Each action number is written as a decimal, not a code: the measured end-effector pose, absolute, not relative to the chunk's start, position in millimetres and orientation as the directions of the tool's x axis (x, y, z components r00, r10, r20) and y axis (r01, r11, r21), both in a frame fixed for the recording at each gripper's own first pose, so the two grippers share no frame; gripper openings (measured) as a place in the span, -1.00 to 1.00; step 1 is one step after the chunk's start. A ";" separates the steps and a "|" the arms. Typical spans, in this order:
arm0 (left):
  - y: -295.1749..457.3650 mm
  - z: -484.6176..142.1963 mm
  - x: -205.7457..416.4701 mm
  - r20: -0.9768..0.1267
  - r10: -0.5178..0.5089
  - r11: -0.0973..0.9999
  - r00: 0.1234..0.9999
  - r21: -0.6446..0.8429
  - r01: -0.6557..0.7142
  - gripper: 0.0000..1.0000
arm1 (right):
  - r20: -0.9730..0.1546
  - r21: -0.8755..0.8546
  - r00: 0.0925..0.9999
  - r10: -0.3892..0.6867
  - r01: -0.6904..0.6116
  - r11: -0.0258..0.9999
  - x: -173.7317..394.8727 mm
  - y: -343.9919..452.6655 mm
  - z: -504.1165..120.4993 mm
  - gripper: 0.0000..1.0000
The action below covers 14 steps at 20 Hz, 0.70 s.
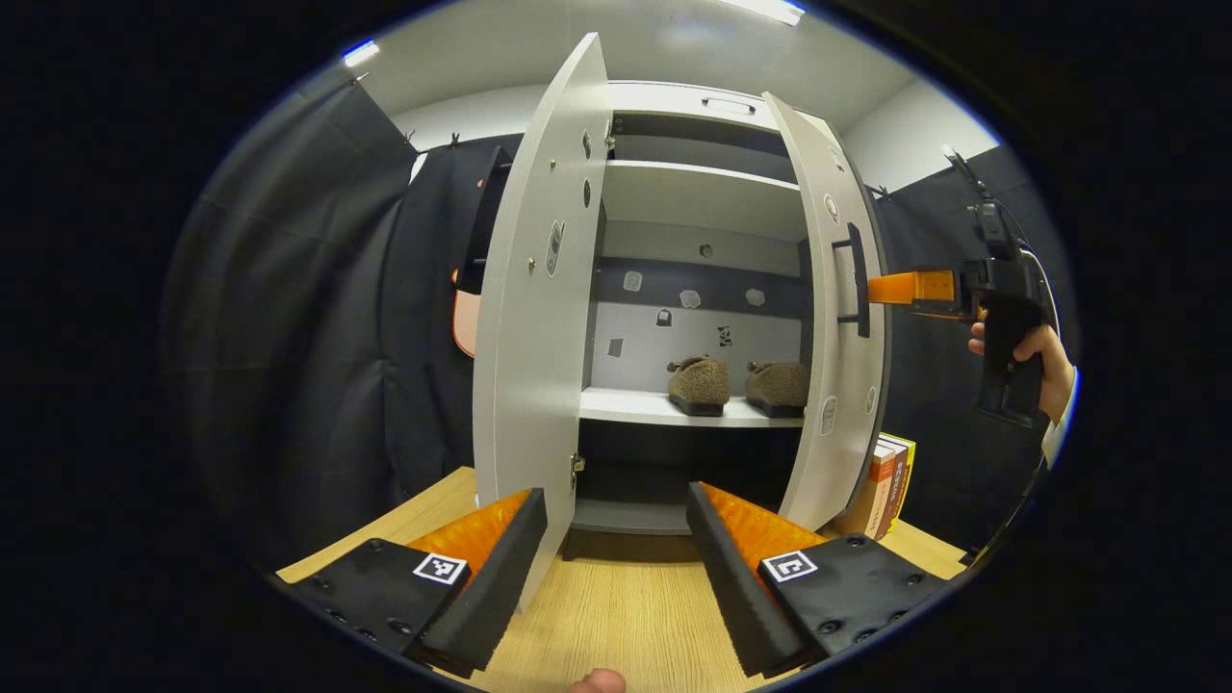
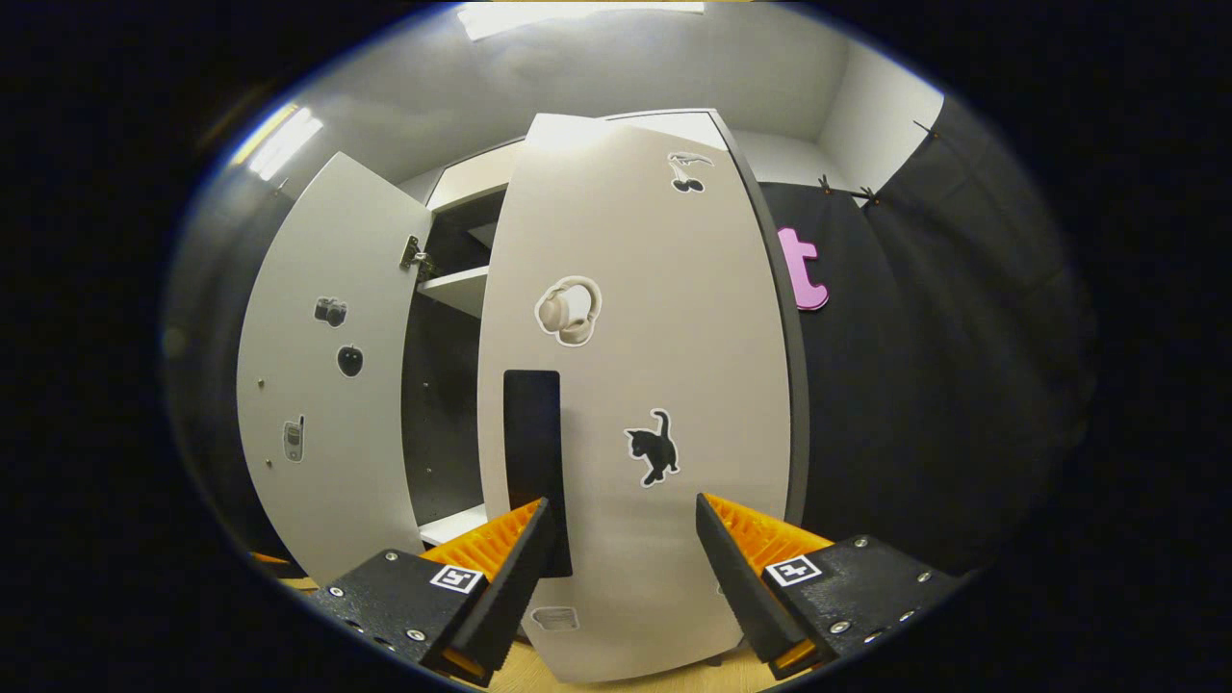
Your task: Grab one shoe with the right hand and put it into the shoe cabinet, grab the other shoe with the left hand and put it into the shoe cabinet; then close the right door with the right hand and the left door with the left hand.
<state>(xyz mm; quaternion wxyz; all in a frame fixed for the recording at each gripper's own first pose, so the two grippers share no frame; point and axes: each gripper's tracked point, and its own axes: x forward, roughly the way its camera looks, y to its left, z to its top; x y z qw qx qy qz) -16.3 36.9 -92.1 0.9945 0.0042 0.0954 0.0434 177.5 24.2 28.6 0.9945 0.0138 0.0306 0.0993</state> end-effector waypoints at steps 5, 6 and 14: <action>39.3 -91.0 -10.1 -0.176 0.090 0.996 0.980 0.013 -0.090 0.89 | -0.072 -0.007 0.980 0.188 -0.189 0.982 190.7 33.2 23.9 0.82; 40.4 -90.7 -9.2 -0.176 0.092 0.996 0.980 0.012 -0.091 0.92 | -0.080 -0.006 0.978 0.190 -0.191 0.982 194.9 35.6 21.0 0.82; 42.7 -83.2 -6.3 -0.159 0.088 0.996 0.983 0.005 -0.089 0.92 | -0.119 0.058 0.976 0.184 -0.178 0.982 220.2 44.2 7.9 0.82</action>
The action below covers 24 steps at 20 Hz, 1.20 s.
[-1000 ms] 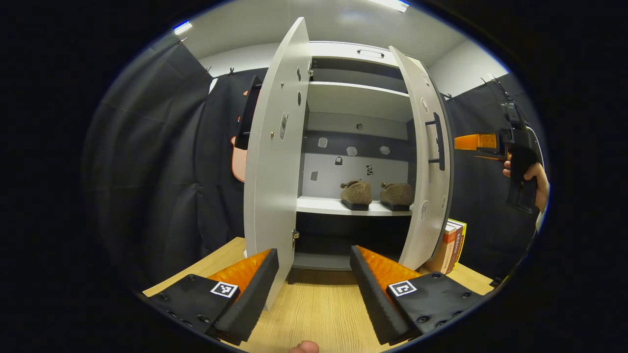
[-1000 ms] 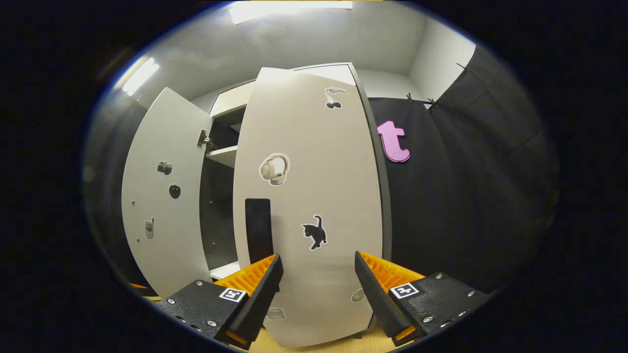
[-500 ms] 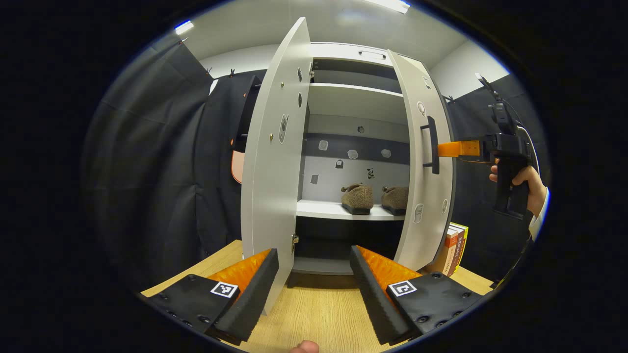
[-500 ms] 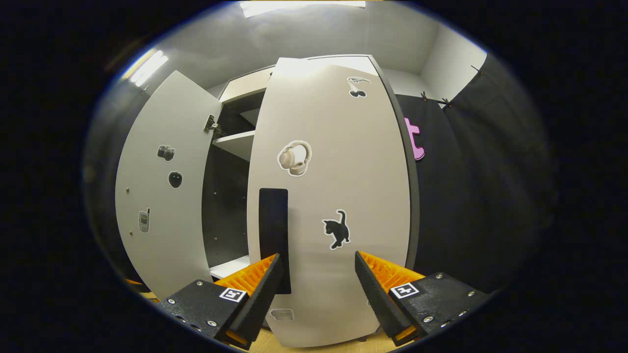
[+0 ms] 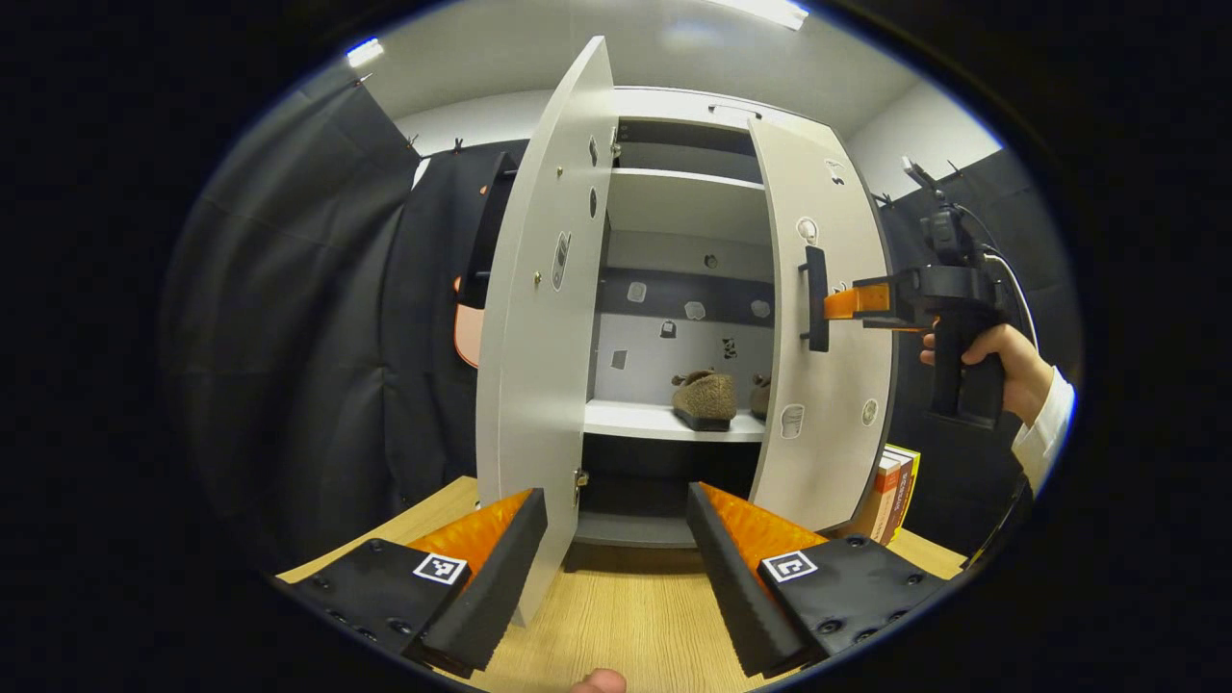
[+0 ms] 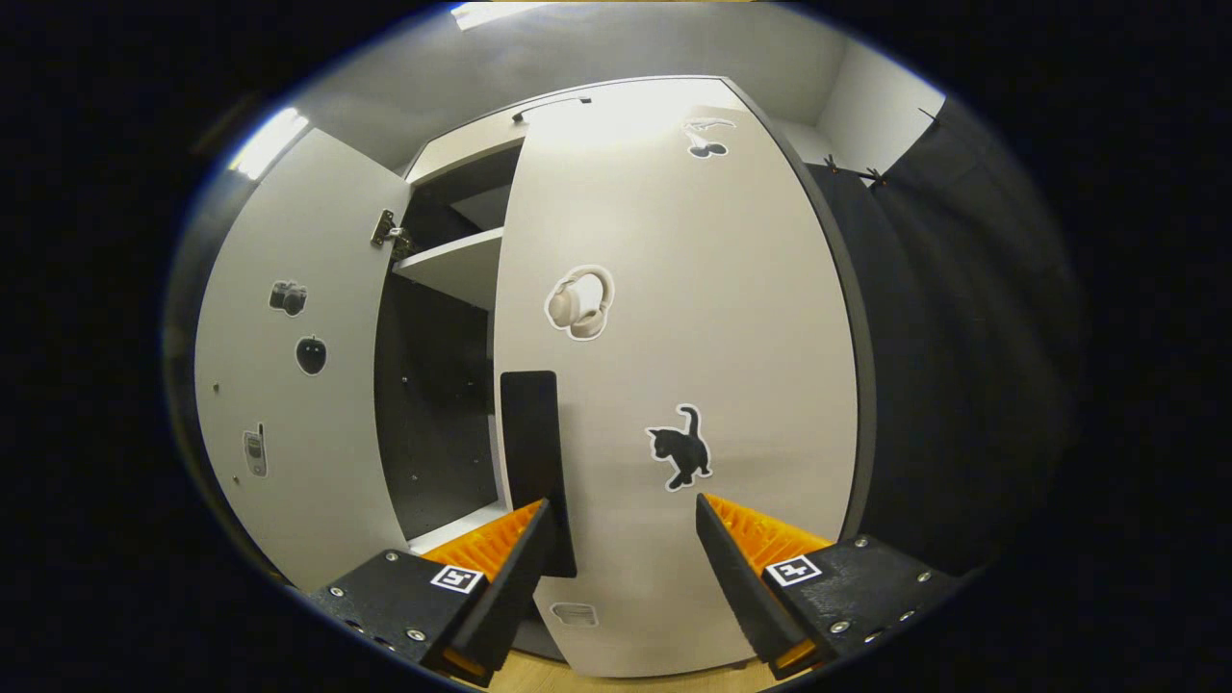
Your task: Grab one shoe with the right hand and put it into the shoe cabinet, grab the other shoe with the left hand and put it into the shoe cabinet; then close the right door with the right hand and the left door with the left hand.
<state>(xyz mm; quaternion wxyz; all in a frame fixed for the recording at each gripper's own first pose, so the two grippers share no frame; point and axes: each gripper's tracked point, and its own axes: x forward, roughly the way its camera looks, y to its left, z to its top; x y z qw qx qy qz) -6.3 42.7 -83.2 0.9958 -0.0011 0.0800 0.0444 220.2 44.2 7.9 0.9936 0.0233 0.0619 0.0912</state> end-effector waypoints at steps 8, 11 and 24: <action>57.9 -79.1 -14.6 -0.160 0.123 0.992 0.979 -0.017 -0.128 0.89 | -0.111 -0.031 0.982 0.154 -0.158 0.987 231.3 49.2 6.5 0.82; 68.6 -73.0 -18.2 -0.152 0.140 0.990 0.978 -0.012 -0.144 0.89 | -0.105 -0.050 0.985 0.138 -0.144 0.988 234.9 50.1 4.6 0.82; 180.3 -32.1 -38.4 -0.090 0.371 0.929 0.924 0.044 -0.369 0.92 | -0.088 -0.029 0.991 0.098 -0.101 0.994 183.2 21.3 15.5 0.82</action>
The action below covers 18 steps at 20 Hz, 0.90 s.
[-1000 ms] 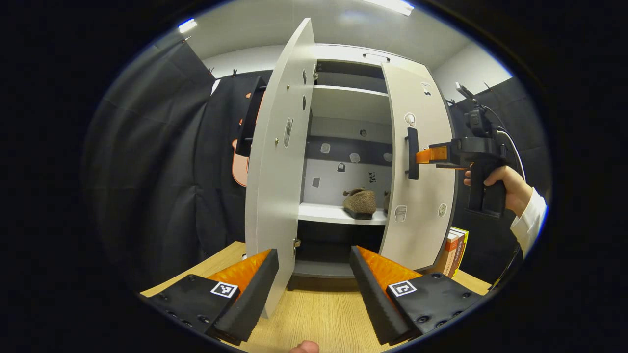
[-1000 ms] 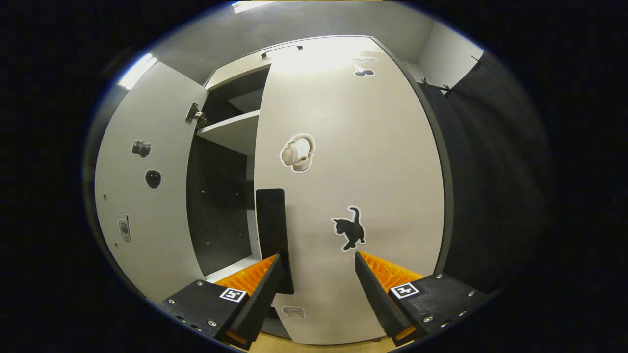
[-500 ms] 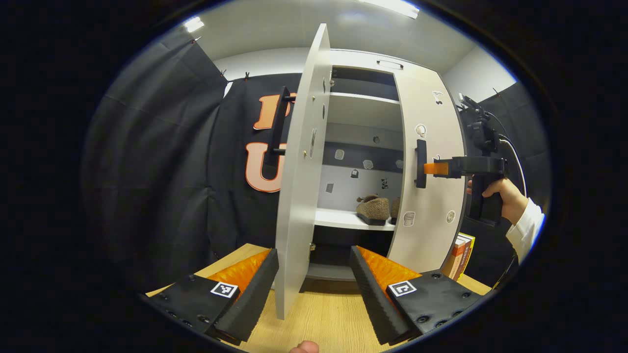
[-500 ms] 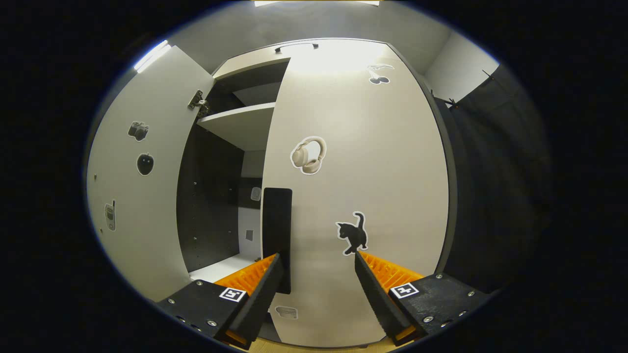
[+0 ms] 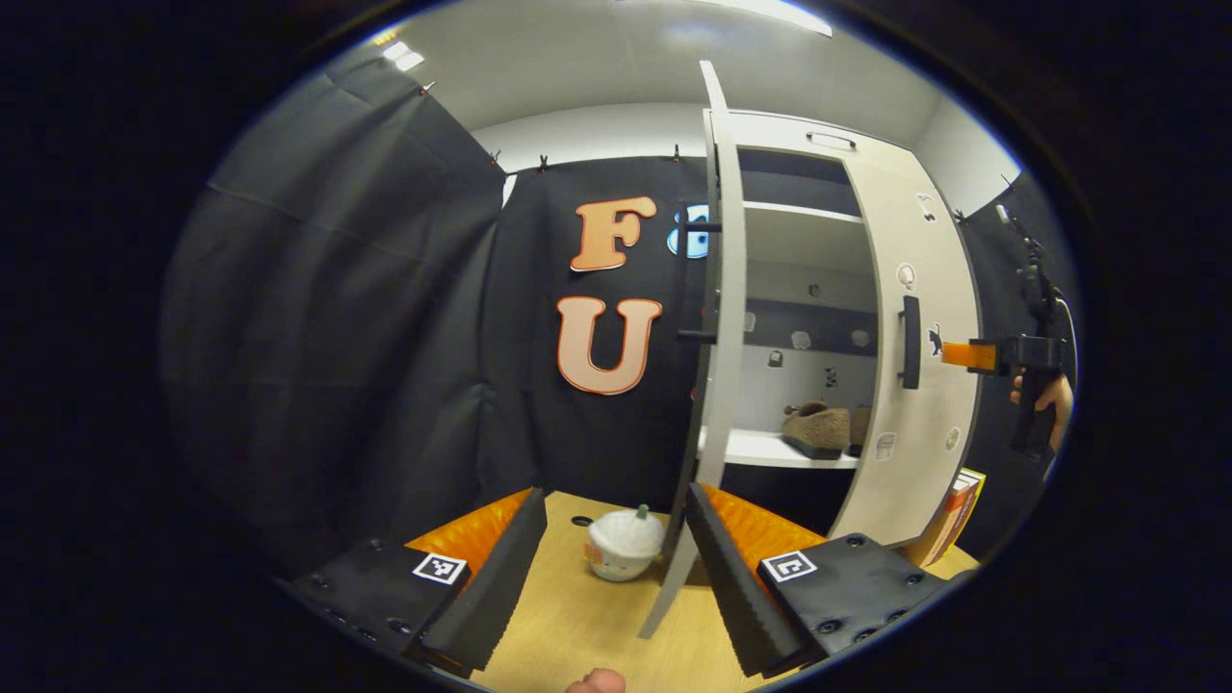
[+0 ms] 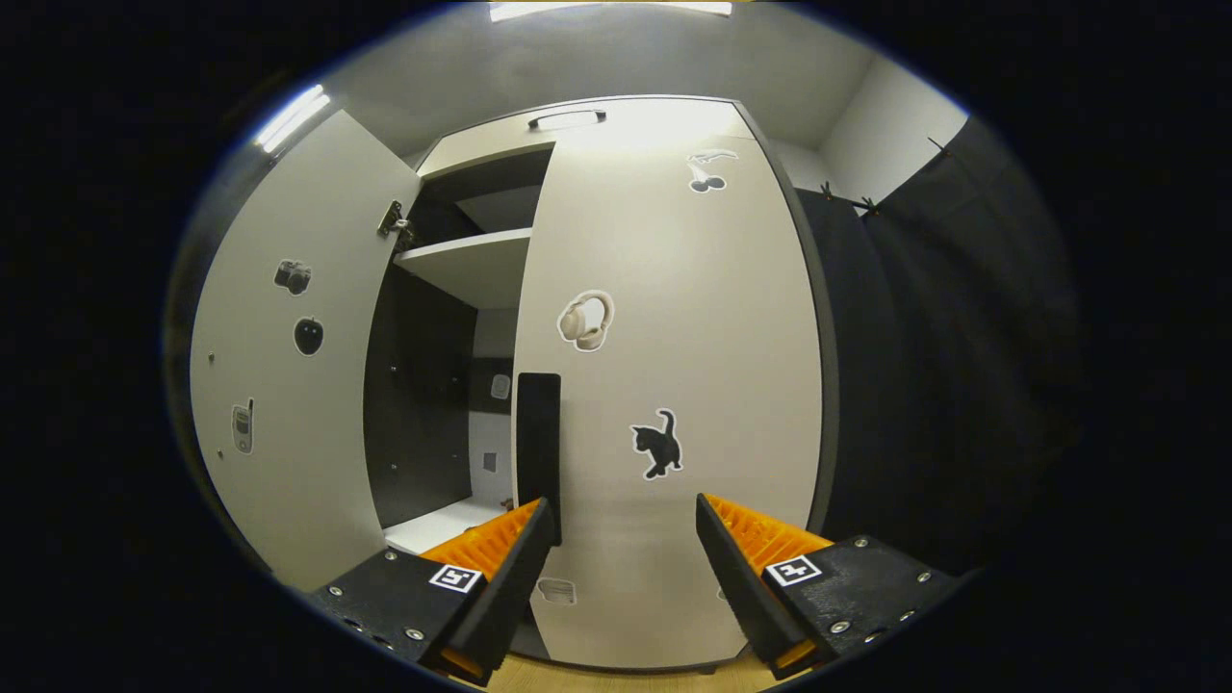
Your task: Grab one shoe with the right hand and put it into the shoe cabinet, grab the other shoe with the left hand and put it into the shoe cabinet; then close the right door with the right hand and the left door with the left hand.
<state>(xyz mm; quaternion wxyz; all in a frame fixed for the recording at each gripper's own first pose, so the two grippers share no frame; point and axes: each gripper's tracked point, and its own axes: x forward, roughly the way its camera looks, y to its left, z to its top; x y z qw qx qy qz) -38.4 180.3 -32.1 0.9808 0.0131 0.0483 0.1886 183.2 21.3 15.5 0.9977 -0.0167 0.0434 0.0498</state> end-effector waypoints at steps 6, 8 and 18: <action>229.0 10.7 8.3 -0.067 0.415 0.910 0.908 0.040 -0.413 0.89 | -0.090 -0.013 0.993 0.072 -0.074 0.997 160.8 0.4 18.6 0.82; 236.0 28.0 28.7 -0.034 0.412 0.911 0.910 0.038 -0.411 0.89 | -0.094 -0.005 0.993 0.069 -0.070 0.998 156.5 -2.7 19.9 0.82; 216.6 46.0 60.8 -0.001 0.343 0.939 0.939 -0.013 -0.343 0.84 | -0.110 0.008 0.992 0.063 -0.062 0.998 139.3 -4.8 19.5 0.82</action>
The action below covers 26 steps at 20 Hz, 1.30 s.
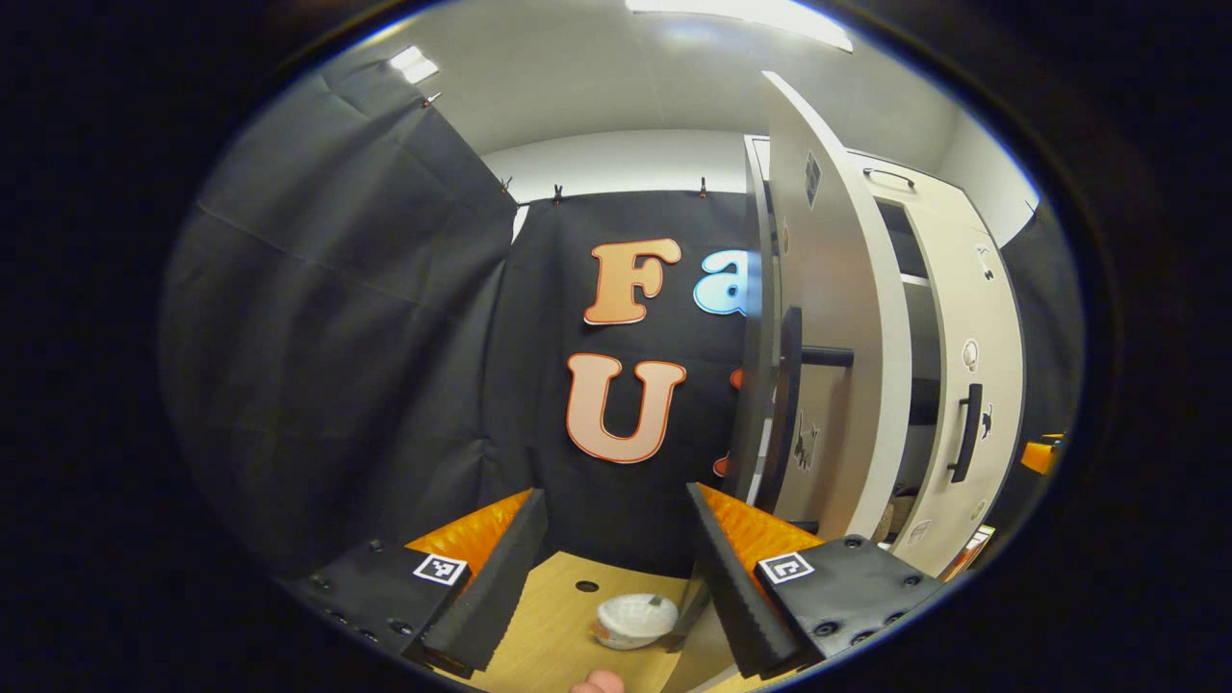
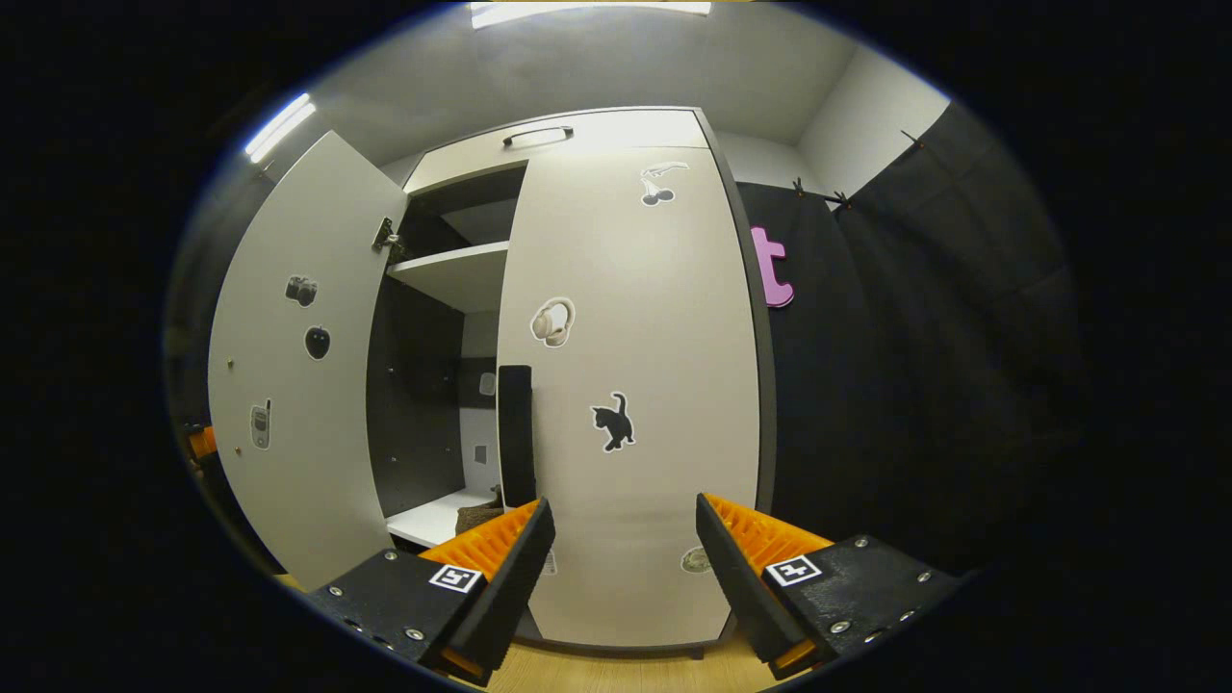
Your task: Grab one shoe with the right hand and put it into the shoe cabinet, grab the other shoe with the left hand and put it into the shoe cabinet; then close the right door with the right hand and the left door with the left hand.
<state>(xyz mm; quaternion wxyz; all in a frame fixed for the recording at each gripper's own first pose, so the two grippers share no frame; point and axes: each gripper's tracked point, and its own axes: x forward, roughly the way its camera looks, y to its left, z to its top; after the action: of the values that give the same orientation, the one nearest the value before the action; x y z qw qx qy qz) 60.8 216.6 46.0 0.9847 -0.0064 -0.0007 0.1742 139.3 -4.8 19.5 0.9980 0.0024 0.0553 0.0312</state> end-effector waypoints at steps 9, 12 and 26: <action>125.8 42.9 69.7 -0.005 0.179 0.984 0.984 0.025 -0.179 0.82 | -0.117 0.009 0.990 0.073 -0.073 0.997 131.5 -9.7 23.9 0.83; 93.4 39.5 81.7 -0.010 0.123 0.992 0.992 0.014 -0.123 0.93 | -0.117 0.000 0.991 0.065 -0.065 0.998 123.8 -14.6 29.3 0.83; -18.3 38.0 138.2 -0.006 -0.110 0.994 0.994 -0.013 0.110 0.93 | -0.123 -0.021 0.992 0.008 -0.011 1.000 105.1 -42.8 31.3 0.84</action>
<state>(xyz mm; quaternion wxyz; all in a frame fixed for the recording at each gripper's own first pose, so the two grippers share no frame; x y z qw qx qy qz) 138.2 -18.3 38.0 0.9985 -0.0065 0.0034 -0.0552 105.1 -42.8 31.3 0.9980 -0.0108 0.0616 0.0049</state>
